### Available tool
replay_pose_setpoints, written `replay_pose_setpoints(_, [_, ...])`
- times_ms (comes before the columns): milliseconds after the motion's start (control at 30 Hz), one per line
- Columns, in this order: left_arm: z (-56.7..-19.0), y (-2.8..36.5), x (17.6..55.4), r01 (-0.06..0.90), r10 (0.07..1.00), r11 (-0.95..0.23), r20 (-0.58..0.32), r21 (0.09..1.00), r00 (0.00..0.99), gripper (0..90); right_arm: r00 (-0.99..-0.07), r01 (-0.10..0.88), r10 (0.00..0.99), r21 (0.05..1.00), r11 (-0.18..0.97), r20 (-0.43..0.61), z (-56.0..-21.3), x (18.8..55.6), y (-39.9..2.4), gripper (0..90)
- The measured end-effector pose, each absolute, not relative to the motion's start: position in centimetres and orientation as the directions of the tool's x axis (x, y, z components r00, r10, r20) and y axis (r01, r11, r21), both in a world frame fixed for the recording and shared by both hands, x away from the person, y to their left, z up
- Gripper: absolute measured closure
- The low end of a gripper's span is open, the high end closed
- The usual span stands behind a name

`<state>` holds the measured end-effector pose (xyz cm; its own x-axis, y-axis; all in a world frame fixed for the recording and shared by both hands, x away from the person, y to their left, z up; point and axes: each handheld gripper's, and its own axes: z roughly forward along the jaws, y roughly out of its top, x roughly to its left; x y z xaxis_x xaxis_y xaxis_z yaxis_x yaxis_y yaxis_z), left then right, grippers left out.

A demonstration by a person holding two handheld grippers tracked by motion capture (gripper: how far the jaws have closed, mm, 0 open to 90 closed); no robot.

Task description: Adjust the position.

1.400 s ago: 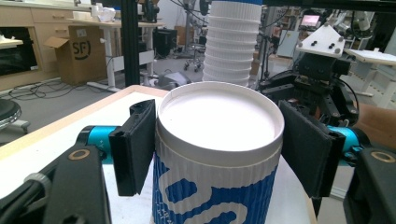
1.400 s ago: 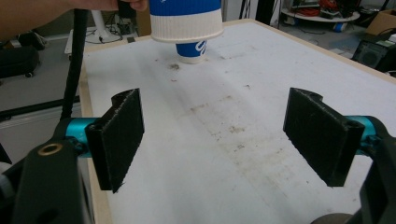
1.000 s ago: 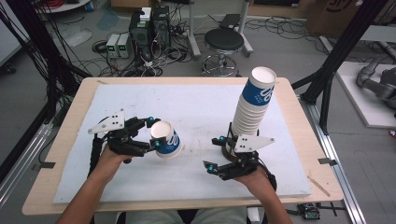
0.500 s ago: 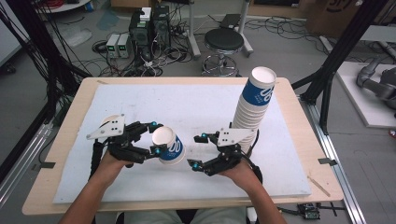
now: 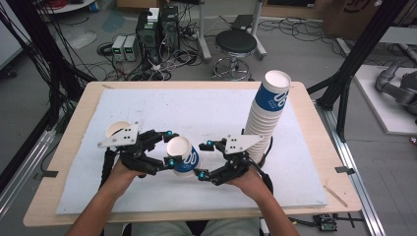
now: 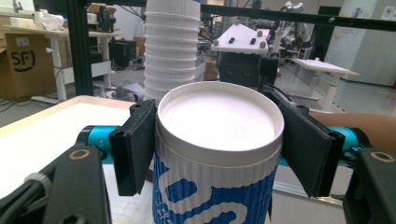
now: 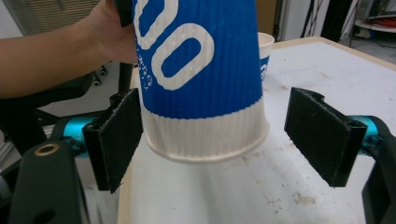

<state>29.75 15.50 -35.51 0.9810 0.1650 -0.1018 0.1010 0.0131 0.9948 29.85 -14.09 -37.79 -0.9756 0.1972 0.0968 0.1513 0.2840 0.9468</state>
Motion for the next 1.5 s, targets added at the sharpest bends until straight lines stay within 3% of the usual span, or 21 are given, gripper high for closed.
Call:
replay_pose_setpoints(667, [-35.46, 14.96, 29.59, 0.101, 0.117, 0.073, -0.109, 0.992, 0.987, 31.2, -0.984, 0.133, 0.146, 0.958, 0.255, 0.098, -38.06, 29.64, -13.41, 18.8])
replay_pose_setpoints(1200, [-35.61, 15.11, 29.69, 0.100, 0.118, 0.081, -0.109, 0.992, 0.987, 31.9, -0.986, 0.117, 0.145, 0.953, 0.280, 0.078, -37.83, 29.59, -13.62, 30.5])
replay_pose_setpoints(1500, [-35.67, 15.27, 29.78, 0.110, 0.120, 0.071, -0.118, 0.991, 0.986, 31.7, -0.986, 0.120, 0.146, 0.947, 0.298, 0.079, -37.61, 29.58, -13.53, 32.8])
